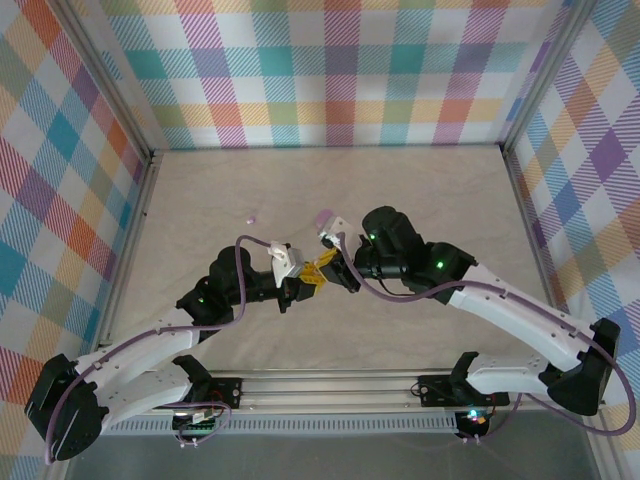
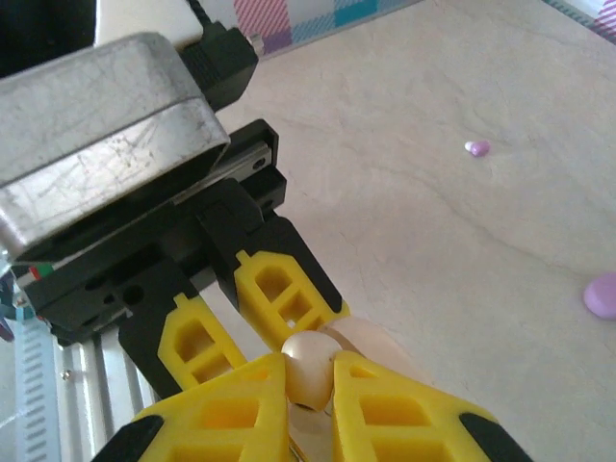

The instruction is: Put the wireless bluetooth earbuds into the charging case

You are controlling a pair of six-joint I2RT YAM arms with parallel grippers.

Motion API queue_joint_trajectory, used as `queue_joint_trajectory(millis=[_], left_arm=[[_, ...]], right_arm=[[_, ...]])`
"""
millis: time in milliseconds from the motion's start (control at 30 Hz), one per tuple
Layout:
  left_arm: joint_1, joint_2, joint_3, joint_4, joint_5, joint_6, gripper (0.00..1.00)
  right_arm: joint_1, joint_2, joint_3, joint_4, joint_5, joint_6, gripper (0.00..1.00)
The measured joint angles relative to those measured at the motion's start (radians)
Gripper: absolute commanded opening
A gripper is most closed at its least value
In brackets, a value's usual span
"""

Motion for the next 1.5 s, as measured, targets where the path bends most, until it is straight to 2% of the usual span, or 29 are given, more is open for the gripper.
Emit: queue_joint_trajectory(millis=[300,733,1500], left_arm=[[0.000,-0.002,-0.003,0.035,-0.002,-0.015,0.00],[0.000,-0.010,-0.011,0.058,-0.002,-0.030,0.00],[0.000,-0.015,-0.023,0.103,0.001,-0.079,0.00]], right_arm=[[-0.022,-0.067,-0.126,0.160,-0.059,0.150,0.15],[-0.022,-0.082,-0.187,0.298,-0.074,0.206,0.15],[-0.022,-0.143,-0.287,0.426,-0.073,0.288,0.17]])
